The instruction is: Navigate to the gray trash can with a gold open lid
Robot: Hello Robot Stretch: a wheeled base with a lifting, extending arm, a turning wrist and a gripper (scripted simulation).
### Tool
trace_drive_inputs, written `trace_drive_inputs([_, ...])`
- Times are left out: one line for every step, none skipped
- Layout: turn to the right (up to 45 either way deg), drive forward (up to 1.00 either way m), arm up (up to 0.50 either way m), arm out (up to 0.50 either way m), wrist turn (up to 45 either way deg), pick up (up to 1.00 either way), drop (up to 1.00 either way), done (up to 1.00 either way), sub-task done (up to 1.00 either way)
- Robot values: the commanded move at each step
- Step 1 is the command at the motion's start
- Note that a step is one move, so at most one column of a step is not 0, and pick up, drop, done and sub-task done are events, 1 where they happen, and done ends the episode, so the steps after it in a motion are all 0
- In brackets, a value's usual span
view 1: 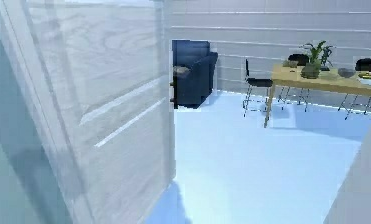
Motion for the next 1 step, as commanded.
trace_drive_inputs([0.0,0.05,0.00,0.00,0.0,0.00,0.00,0.00,0.00])
